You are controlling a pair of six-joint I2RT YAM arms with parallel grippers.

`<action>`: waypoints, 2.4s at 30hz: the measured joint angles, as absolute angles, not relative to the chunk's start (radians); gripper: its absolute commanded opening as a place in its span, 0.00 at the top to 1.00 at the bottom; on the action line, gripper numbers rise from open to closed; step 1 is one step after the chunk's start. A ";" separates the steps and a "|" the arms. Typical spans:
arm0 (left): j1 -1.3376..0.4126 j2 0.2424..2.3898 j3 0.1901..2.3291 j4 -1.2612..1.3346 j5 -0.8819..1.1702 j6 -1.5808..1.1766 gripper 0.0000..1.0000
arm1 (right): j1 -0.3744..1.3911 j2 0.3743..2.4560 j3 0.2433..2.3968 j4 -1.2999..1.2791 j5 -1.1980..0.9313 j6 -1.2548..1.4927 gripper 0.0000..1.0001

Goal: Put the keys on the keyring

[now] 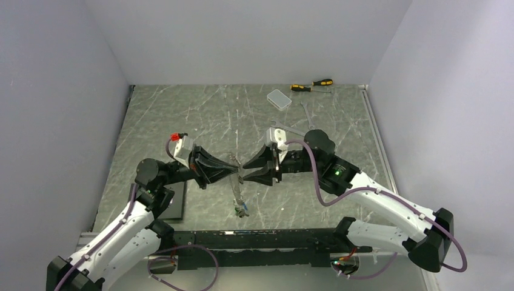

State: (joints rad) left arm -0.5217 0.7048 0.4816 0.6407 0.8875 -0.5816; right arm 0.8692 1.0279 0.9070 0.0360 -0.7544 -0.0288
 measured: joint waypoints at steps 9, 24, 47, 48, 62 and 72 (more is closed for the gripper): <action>-0.527 0.720 0.463 0.770 0.865 -0.641 1.00 | 0.869 1.023 0.888 0.160 -0.712 0.028 0.69; -0.535 0.752 0.442 0.857 0.839 -0.671 1.00 | 0.868 1.061 0.888 0.237 -0.733 0.081 0.77; -0.543 0.746 0.425 0.906 0.788 -0.679 1.00 | 0.868 1.062 0.887 0.218 -0.730 0.079 0.79; -0.543 0.747 0.424 0.912 0.788 -0.682 1.00 | 0.868 1.062 0.887 0.218 -0.730 0.079 0.81; -0.547 0.750 0.424 0.918 0.788 -0.692 1.00 | 0.868 1.062 0.885 0.219 -0.715 0.081 1.00; -0.556 0.678 0.478 0.640 0.803 -0.576 0.46 | 0.868 1.062 0.911 0.010 -0.714 -0.009 1.00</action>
State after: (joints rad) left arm -0.5556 0.6781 0.4778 0.6399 0.8032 -0.5758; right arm 0.8684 1.0618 0.9108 0.0105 -0.7136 -0.0093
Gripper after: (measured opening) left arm 0.435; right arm 0.016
